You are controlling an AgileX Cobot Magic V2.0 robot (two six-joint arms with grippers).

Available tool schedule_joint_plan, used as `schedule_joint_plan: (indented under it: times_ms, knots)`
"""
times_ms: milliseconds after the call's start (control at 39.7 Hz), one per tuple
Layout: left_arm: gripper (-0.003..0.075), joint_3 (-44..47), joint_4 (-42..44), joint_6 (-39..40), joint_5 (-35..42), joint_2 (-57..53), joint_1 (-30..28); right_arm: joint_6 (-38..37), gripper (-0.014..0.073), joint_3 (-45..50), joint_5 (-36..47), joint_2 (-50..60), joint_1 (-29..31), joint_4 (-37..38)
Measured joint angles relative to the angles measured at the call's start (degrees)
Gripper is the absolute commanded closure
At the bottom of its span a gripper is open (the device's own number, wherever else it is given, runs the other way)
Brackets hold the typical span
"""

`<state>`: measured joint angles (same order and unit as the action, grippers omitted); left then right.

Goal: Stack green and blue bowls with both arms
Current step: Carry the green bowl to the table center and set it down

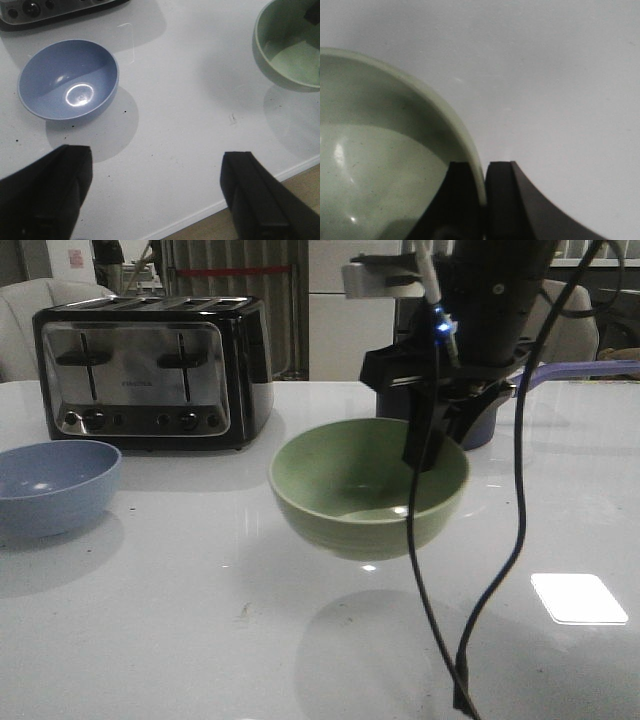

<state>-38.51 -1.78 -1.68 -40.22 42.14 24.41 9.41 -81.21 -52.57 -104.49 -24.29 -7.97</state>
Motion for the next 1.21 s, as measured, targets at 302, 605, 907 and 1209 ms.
schedule_joint_plan:
  times_ms: [302,605,907,1209]
  knots:
    - [0.0139,0.0,0.0,0.0,0.0,0.0,0.0,-0.3,0.0513,0.0,4.7,-5.0,-0.2,-3.8]
    - [0.0139,0.0,0.0,0.0,0.0,0.0,0.0,-0.3,0.0438,-0.1,5.1,-8.2,-0.2,-3.1]
    - [0.0139,0.0,0.0,0.0,0.0,0.0,0.0,-0.5,0.0066,-0.2,5.6,-8.1,-0.2,-3.0]
    - [0.0139,0.0,0.0,0.0,0.0,0.0,0.0,0.1,0.0066,-0.2,3.5,1.4,-0.2,-2.9]
